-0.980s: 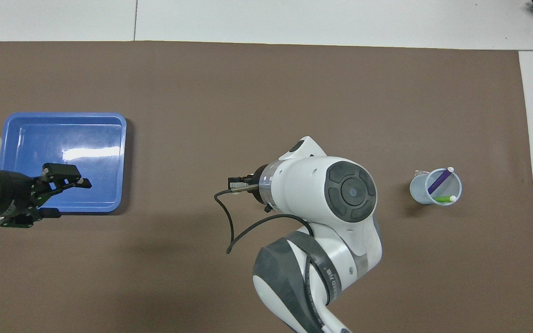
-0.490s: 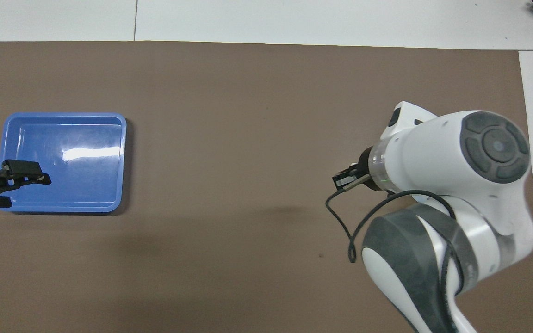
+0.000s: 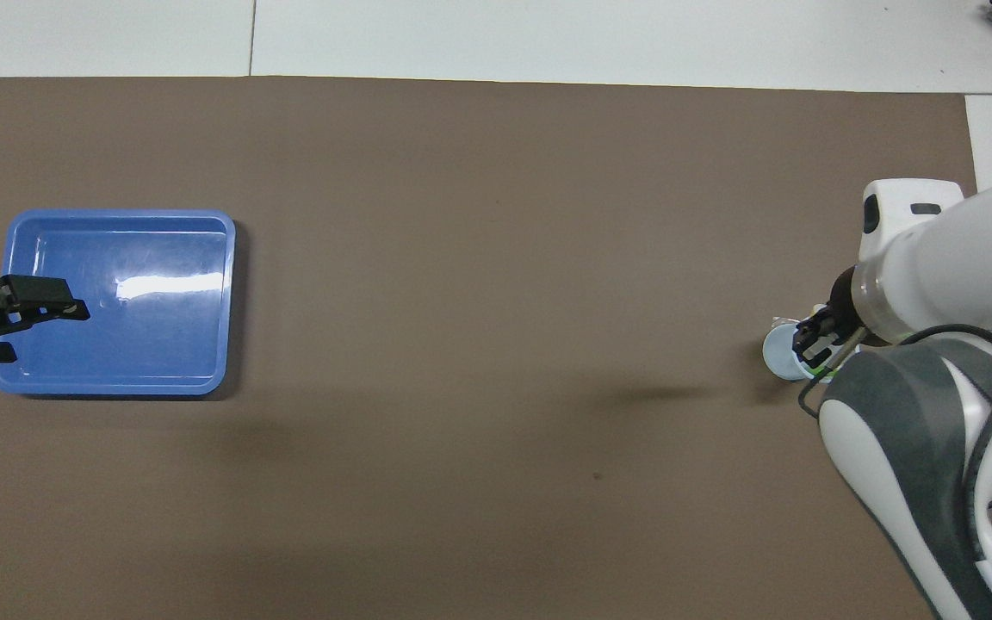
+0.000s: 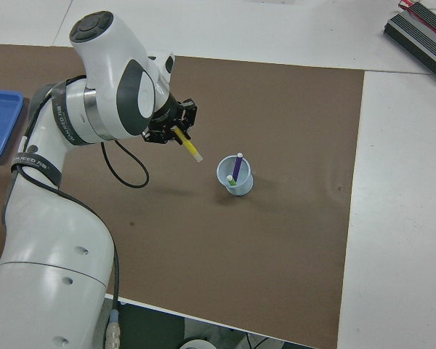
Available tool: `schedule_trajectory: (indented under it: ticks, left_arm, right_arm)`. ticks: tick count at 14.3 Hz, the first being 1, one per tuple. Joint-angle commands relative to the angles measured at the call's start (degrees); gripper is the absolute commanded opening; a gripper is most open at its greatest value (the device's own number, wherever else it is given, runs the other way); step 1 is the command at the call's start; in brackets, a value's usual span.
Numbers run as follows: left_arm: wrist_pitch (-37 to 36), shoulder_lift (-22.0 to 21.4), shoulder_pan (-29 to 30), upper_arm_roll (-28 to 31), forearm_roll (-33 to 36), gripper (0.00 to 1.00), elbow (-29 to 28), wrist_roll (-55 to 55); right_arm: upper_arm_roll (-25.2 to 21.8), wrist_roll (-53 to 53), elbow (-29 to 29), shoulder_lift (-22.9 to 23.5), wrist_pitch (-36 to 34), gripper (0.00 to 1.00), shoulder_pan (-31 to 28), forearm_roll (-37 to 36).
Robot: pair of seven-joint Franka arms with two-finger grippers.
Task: Transfer and insert pens with both arms
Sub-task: 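Lower the yellow pen into the white cup with the right gripper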
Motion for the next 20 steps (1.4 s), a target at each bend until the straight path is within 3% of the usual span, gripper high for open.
schedule_trajectory:
  ticks: [1,3,6,11,14,16,17,18,19,20]
  left_arm:
    - [0.7,0.7,-4.7,3.8,1.3,1.0,1.0,0.0]
    - [0.0,0.5,-9.9,8.5,1.4,1.0,1.8,0.2]
    - [-1.6,0.7,-14.6,11.8,4.4,1.0,5.0,0.2]
    - [-10.6,7.4,-14.3,11.1,5.4,1.0,19.6,0.8]
    - [-11.1,7.9,-11.9,7.4,6.2,1.0,20.4,1.9]
    - [-11.6,7.9,-10.7,6.3,6.1,1.0,20.0,8.7]
    - [-12.0,7.9,-10.7,6.3,6.1,1.0,19.9,11.0]
    - [-11.7,7.7,-10.7,6.3,6.1,1.0,19.8,11.8]
    - [-11.3,7.7,-10.7,6.0,6.1,1.0,19.7,12.3]
    - [-11.2,7.8,-10.6,6.0,6.2,1.0,19.7,12.6]
  right_arm:
    - [0.9,-5.4,-7.4,-3.6,5.6,0.0,-4.0,-1.2]
    - [0.8,-7.1,-14.3,-6.0,13.3,0.0,-6.4,-1.1]
    - [0.8,-7.7,-16.5,-6.5,15.1,0.0,-7.1,-1.1]
    - [0.7,-9.0,-20.9,-6.5,19.5,0.0,-10.0,-1.1]
    - [0.7,-9.0,-21.7,-6.4,20.4,0.0,-10.4,-1.1]
    - [0.7,-8.3,-22.0,-6.4,21.1,0.02,-10.4,-1.1]
    - [0.7,-8.1,-22.0,-6.4,21.1,0.2,-10.4,-1.1]
    - [0.8,-8.0,-22.0,-6.4,21.1,0.3,-10.3,-0.9]
    - [0.8,-8.0,-21.9,-6.3,21.2,0.48,-10.4,-0.5]
    - [0.8,-8.0,-21.8,-6.2,21.2,0.55,-10.3,-0.4]
